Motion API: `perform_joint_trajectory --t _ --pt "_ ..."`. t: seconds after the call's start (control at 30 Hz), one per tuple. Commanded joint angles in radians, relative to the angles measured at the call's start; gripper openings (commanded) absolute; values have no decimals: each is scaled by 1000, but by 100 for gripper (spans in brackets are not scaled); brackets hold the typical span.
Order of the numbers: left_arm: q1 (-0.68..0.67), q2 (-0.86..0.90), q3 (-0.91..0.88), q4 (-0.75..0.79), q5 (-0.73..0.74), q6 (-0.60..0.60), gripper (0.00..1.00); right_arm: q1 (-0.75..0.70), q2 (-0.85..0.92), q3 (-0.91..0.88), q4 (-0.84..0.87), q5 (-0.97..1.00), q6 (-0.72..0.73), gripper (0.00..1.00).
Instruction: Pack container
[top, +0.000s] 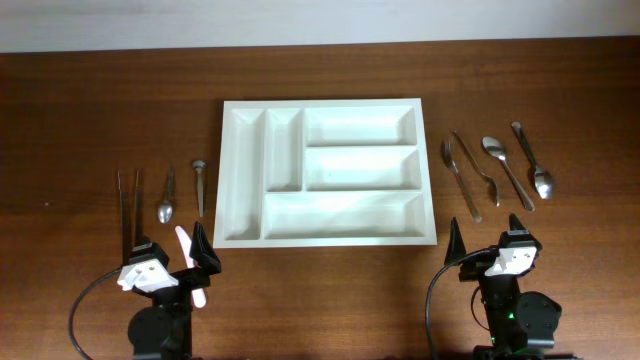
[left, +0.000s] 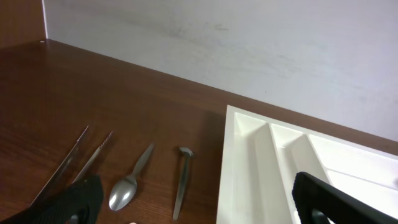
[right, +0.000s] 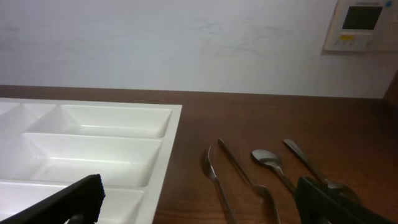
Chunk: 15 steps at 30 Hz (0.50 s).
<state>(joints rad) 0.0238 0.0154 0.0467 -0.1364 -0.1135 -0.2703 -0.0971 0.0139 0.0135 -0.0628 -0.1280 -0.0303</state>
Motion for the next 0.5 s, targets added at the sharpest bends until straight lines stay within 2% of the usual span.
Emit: perform_joint_trajectory --t 0.0,0.3,0.47 --pt "3 -10 -10 5 -15 2 99 6 -10 -8 -3 9 -2 99" --pt "3 -10 -10 5 -15 2 99 6 -10 -8 -2 1 -2 99" --pt "3 -10 -10 5 -15 2 99 6 -10 -8 34 0 98 99"
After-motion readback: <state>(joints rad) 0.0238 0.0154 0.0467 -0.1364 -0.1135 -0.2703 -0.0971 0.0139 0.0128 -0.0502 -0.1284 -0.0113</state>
